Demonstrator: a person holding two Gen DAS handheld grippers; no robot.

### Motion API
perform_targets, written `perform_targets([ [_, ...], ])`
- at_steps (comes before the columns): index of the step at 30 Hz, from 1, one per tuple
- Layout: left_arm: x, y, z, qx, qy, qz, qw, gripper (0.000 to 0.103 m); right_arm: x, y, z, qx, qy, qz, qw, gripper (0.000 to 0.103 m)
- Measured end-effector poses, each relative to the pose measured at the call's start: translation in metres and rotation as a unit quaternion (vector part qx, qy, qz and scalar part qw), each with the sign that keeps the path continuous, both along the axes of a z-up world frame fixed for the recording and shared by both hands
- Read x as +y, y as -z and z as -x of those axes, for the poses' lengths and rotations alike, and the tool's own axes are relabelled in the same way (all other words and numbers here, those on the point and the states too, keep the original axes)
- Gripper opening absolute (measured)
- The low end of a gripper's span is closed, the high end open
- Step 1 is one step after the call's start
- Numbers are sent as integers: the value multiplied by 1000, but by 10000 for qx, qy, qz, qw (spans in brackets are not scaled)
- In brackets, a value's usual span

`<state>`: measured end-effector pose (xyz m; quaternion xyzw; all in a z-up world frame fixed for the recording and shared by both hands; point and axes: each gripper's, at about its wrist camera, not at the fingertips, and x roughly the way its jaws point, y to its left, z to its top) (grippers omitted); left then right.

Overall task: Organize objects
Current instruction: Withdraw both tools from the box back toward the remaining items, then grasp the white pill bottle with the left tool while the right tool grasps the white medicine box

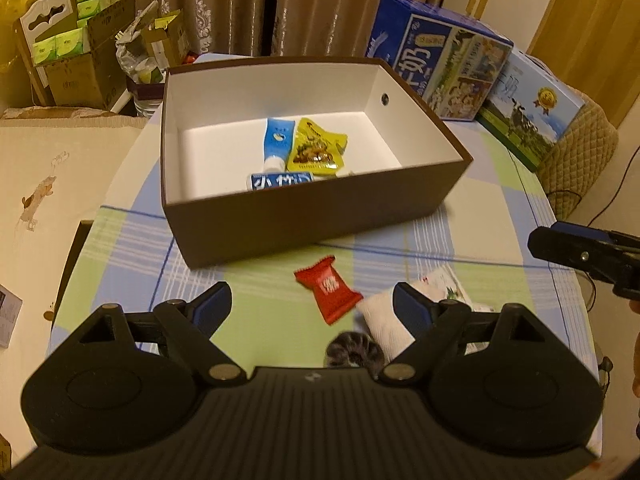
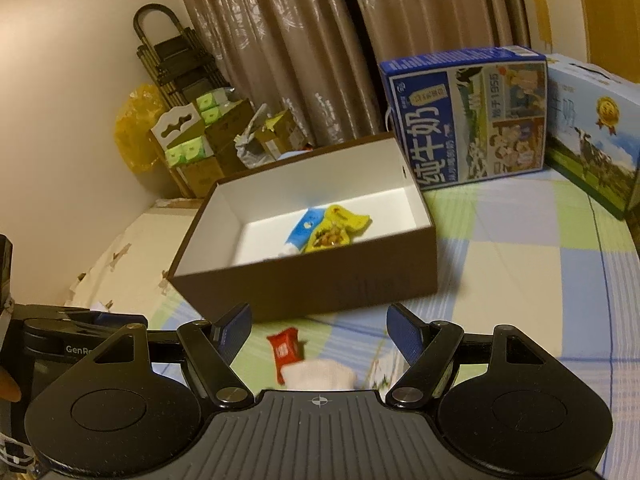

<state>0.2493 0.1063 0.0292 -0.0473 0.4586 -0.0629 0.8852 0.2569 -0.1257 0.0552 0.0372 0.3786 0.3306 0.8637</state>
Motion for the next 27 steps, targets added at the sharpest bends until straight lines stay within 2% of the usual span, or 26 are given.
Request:
perform_targets([
  [10,-12,11,29,141,108,-12,9998,85,-18,9,31,192,2,158,9997,72],
  [27,-23,38,56,450,231,-102,9987,85,-38,33,58,488,6,544,9973,72],
])
